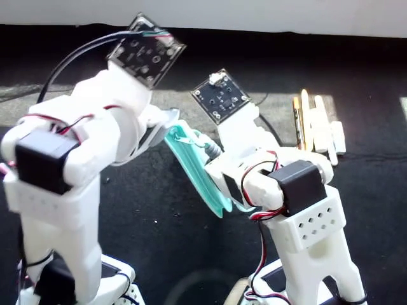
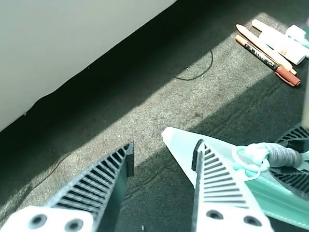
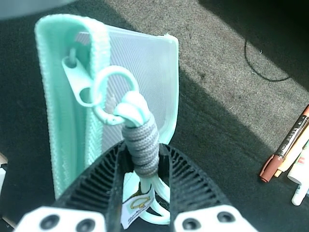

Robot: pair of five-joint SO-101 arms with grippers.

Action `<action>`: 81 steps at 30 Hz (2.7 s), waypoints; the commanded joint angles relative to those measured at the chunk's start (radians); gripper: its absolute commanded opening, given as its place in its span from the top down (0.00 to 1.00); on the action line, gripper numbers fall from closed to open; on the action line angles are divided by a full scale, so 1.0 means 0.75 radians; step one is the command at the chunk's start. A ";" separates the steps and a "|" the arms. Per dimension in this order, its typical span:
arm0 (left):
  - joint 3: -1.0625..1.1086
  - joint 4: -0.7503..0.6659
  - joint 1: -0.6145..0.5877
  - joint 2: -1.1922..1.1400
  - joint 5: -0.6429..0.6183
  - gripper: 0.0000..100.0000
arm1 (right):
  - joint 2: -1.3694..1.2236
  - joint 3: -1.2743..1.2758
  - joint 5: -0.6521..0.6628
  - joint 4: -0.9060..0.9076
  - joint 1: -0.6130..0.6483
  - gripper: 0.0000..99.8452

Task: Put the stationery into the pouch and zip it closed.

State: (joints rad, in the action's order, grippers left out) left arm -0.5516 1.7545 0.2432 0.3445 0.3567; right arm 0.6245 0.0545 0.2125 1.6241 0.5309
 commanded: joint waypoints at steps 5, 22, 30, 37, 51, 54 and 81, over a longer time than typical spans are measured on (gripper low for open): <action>-0.028 0.016 0.011 -0.046 0.059 0.78 | 0.024 -0.007 0.016 -0.005 0.005 0.99; 0.136 0.018 0.026 0.101 0.061 0.78 | 0.017 -0.007 0.018 -0.007 -0.001 0.99; 0.230 0.010 0.046 0.091 0.098 0.78 | 0.017 -0.007 0.018 -0.007 -0.001 0.99; 0.206 0.016 0.040 0.124 0.098 0.78 | 0.017 -0.007 0.018 -0.007 -0.001 0.99; 0.267 0.018 0.046 0.283 0.090 0.78 | 0.017 -0.007 0.018 -0.007 -0.001 0.99; 0.236 0.010 0.040 0.271 0.092 0.78 | 0.017 -0.007 0.018 -0.007 -0.001 0.99; 0.234 0.014 0.052 0.089 0.106 0.99 | 0.030 -0.009 0.018 0.118 0.005 0.99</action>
State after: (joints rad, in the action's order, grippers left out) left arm -0.3552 1.7653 0.2677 0.4089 0.4227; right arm 0.6245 0.0529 0.2125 1.6655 0.5309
